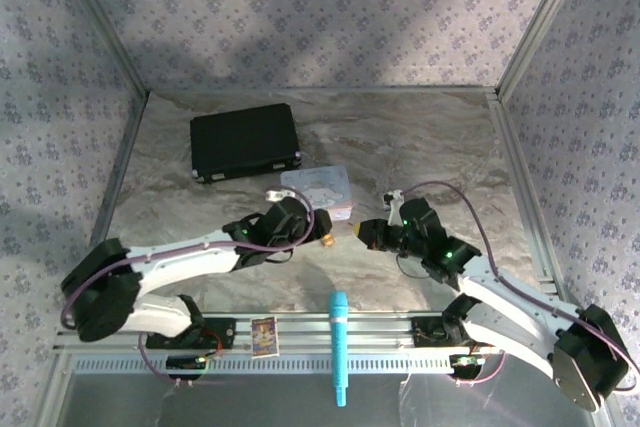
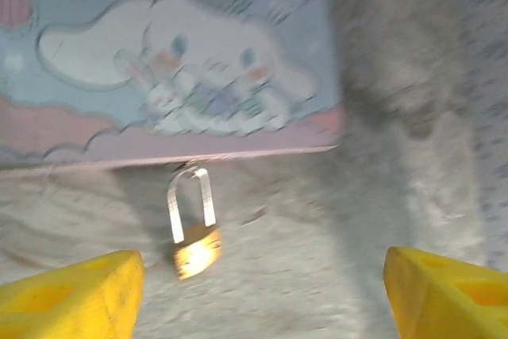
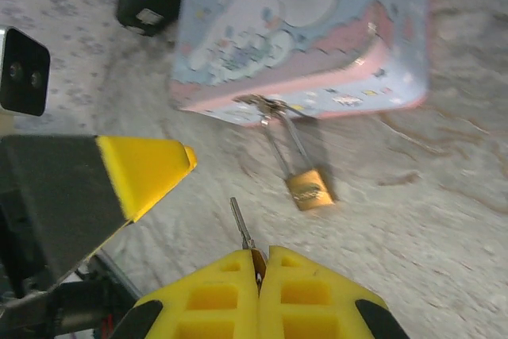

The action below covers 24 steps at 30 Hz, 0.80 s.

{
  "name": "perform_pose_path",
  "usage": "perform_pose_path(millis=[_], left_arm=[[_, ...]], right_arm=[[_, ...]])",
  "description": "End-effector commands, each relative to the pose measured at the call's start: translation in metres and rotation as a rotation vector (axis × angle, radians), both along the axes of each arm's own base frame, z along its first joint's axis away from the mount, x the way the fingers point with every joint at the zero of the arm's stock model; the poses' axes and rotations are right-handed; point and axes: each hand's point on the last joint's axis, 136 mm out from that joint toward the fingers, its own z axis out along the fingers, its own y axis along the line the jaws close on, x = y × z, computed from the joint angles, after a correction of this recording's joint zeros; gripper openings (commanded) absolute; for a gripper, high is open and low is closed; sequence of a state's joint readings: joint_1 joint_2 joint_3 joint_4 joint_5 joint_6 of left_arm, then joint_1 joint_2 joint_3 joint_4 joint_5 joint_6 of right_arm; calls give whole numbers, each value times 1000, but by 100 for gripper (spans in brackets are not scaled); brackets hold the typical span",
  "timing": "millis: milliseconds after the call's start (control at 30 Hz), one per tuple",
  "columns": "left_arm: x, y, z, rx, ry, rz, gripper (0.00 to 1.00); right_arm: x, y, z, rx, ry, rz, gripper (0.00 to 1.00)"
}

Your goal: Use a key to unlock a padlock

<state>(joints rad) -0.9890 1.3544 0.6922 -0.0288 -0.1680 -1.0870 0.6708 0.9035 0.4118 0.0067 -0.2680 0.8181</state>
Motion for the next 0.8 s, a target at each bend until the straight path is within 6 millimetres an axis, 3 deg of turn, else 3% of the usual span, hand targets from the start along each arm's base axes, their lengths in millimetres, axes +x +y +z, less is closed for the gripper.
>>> perform_pose_path(millis=[0,100,333,533,767], left_arm=[[2,-15,2,65,-7,-67,73],[4,-19,-13,159,24,-78,72],[8,-36,-38,95,38,-87,69],[12,-35,-54,162,65,-67,65],[15,-28,-69,174,68,-12,51]], right_arm=[[-1,-6,-16,-57,24,-13,0],[-3,-5,-22,-62,37,-11,0],[-4,-6,-25,-63,43,-9,0],[-5,-9,-31,-73,60,-23,0],[-7,-14,-44,-84,86,-47,0]])
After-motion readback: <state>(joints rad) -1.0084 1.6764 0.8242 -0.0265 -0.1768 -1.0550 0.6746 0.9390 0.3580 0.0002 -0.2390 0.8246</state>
